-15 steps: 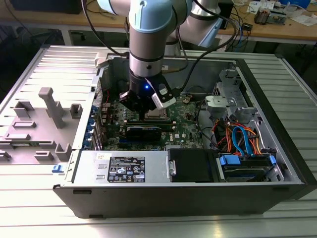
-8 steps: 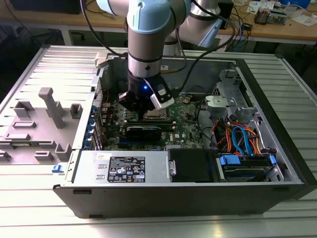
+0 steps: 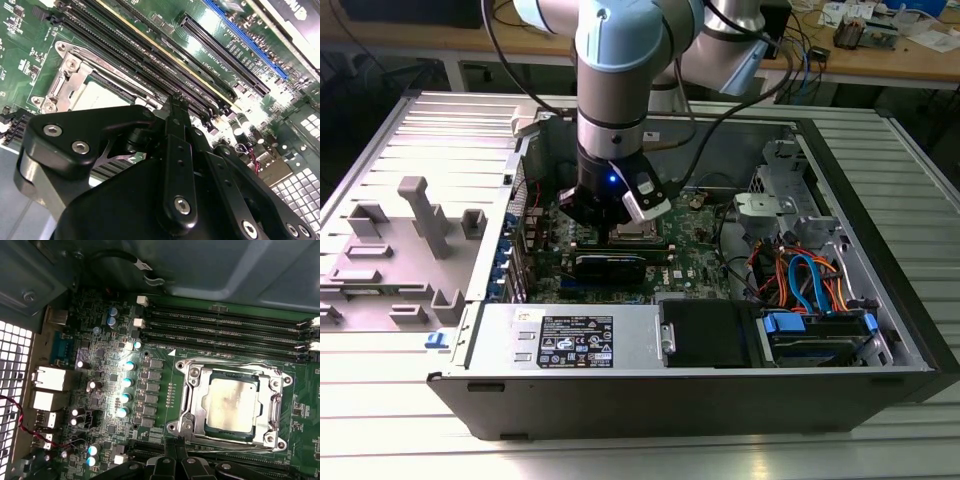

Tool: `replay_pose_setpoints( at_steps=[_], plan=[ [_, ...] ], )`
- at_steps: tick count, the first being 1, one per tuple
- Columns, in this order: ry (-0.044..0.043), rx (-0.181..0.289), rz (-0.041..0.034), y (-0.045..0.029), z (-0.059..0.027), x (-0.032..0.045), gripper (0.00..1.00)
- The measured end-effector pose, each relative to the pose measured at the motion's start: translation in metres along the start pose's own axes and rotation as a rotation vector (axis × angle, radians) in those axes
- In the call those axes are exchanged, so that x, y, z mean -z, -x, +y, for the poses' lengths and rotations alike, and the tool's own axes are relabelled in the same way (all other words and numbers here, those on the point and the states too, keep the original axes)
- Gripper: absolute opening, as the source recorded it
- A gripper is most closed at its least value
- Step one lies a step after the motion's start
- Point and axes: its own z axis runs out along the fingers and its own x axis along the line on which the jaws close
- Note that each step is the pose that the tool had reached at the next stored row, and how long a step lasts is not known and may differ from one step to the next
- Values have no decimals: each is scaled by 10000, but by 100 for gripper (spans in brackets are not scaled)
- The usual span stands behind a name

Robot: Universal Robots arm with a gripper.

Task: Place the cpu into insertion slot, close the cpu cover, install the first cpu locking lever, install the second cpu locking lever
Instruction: 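Install the second cpu locking lever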

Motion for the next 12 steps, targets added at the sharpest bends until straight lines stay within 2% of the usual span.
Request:
replay_pose_setpoints(
  at_steps=[2,6,12],
  plan=[
    [19,0,-1,0,-1,-15,11],
    [131,7,-18,1,0,-49,11],
    [227,13,-30,2,19,-68,11]
  ],
)
